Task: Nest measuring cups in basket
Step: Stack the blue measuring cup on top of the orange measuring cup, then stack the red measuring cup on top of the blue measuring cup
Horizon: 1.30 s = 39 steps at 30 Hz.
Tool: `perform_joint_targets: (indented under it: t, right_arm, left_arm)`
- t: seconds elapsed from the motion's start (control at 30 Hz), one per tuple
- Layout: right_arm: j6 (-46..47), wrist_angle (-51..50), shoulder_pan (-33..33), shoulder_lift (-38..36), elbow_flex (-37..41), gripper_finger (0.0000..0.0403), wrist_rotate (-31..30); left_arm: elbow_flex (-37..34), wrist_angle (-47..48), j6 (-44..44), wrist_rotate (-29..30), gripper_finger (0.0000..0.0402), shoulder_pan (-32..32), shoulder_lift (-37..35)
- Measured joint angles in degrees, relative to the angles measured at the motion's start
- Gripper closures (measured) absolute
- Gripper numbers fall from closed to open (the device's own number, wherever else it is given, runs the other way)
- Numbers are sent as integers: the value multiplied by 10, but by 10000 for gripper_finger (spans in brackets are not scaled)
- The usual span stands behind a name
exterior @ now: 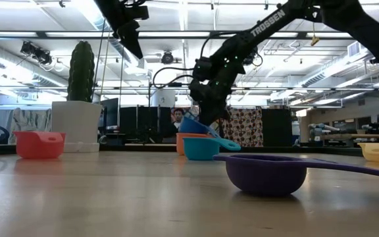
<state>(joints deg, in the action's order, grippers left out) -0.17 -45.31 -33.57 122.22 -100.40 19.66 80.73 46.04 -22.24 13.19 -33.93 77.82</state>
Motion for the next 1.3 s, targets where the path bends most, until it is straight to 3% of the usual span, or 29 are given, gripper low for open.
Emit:
perform_joint_targets:
  t: [0.37,0.6,0.87,1.1,1.3]
  right_arm:
    - [-15,3,0,2,0,322,10]
    - [-14,2,-10,-19,0,326,20]
    - [-15,-64,-37,-107,0,348,40]
    - [-30,-116,-41,-214,0,367,31]
    - [-25,-122,-33,-296,0,371,25]
  left_arm:
    - [0,1,0,0,308,0,0]
    - [0,1,0,0,308,0,0]
    - [0,9,-21,1,308,0,0]
    - [0,134,34,-25,308,0,0]
    - [0,294,186,-132,308,0,0]
